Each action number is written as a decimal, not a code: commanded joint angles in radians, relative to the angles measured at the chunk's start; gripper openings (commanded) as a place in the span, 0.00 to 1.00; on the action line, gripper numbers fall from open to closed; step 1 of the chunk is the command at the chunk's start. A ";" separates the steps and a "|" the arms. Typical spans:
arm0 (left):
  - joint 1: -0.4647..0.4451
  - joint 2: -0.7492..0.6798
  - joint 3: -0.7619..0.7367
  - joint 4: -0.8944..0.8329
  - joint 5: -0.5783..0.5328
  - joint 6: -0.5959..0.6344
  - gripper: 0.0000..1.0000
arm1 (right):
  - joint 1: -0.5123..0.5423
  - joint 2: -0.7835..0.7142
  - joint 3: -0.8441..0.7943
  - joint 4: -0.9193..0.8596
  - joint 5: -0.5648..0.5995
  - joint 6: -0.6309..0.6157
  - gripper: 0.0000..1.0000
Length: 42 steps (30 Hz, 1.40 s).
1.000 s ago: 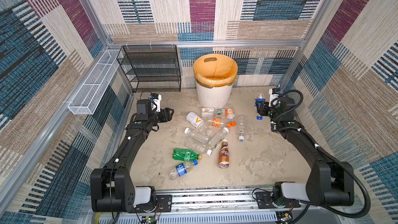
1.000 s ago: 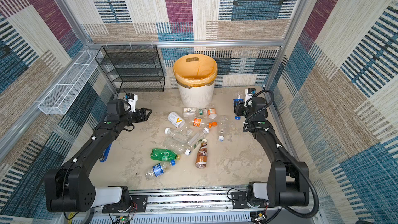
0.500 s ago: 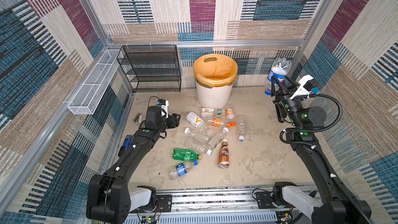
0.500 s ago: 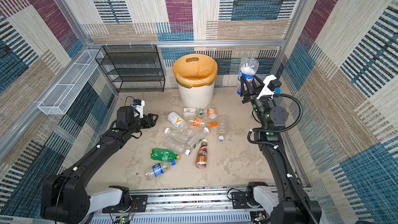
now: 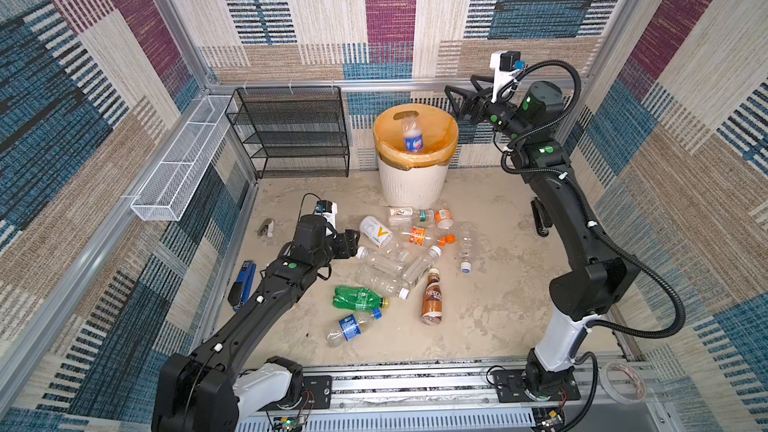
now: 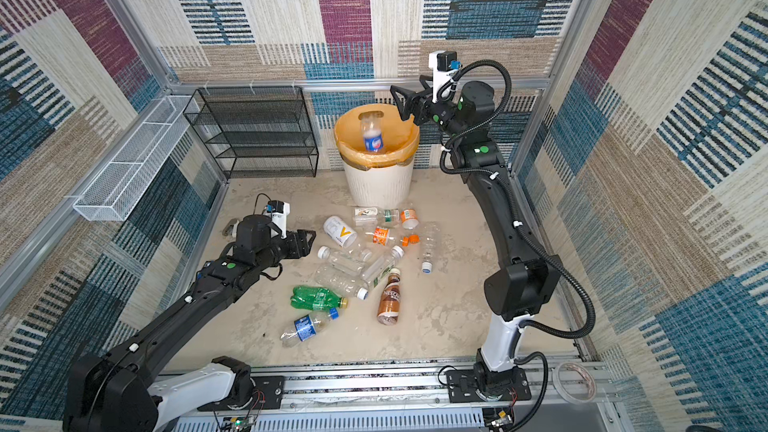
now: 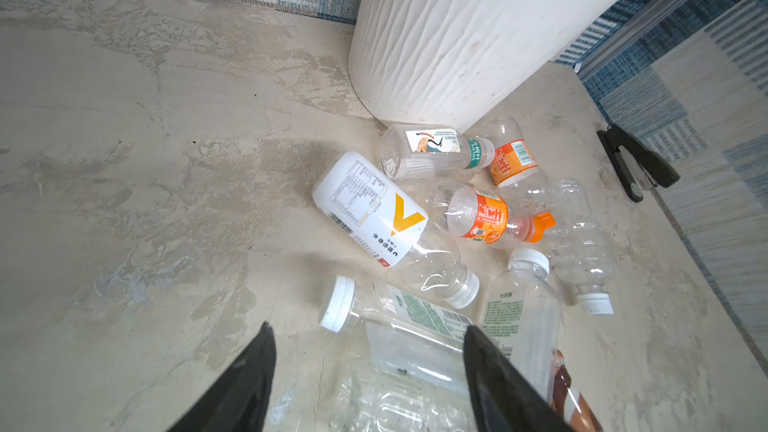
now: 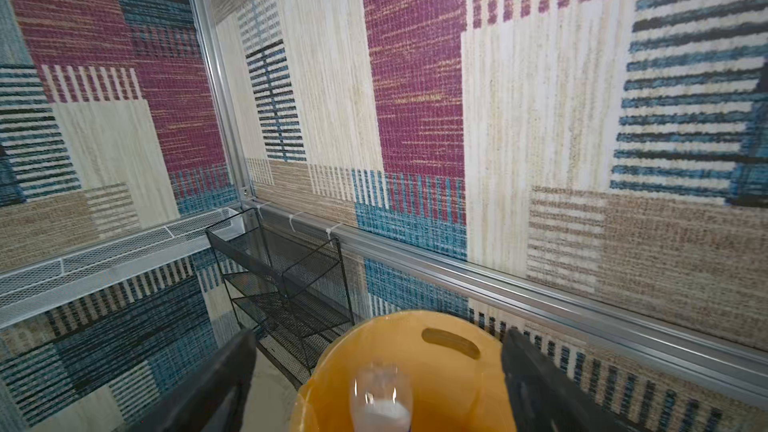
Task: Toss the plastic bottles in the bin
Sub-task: 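Lift the Pepsi bottle with the right gripper and carry it over the bin, then open the right gripper over the bin while the left gripper reaches for a bottle, then lower the left gripper onto the blue-capped clear bottle and close it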
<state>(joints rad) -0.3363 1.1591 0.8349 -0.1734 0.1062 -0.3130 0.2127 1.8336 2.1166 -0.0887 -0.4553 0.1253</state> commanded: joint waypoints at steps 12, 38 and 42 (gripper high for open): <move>-0.130 0.096 0.174 -0.428 0.210 0.505 0.73 | -0.149 -0.380 -0.691 0.112 0.137 0.042 0.92; -0.498 0.098 0.178 -0.735 -0.250 0.420 0.66 | -0.199 -0.496 -1.082 0.230 0.129 0.027 0.93; -0.557 0.173 0.220 -0.755 -0.287 0.214 0.62 | -0.200 -0.513 -1.097 0.235 0.139 0.022 0.93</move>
<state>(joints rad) -0.8650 1.3125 1.0397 -0.9115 -0.1139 0.0914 0.0128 1.3342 1.0279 0.0925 -0.3145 0.1459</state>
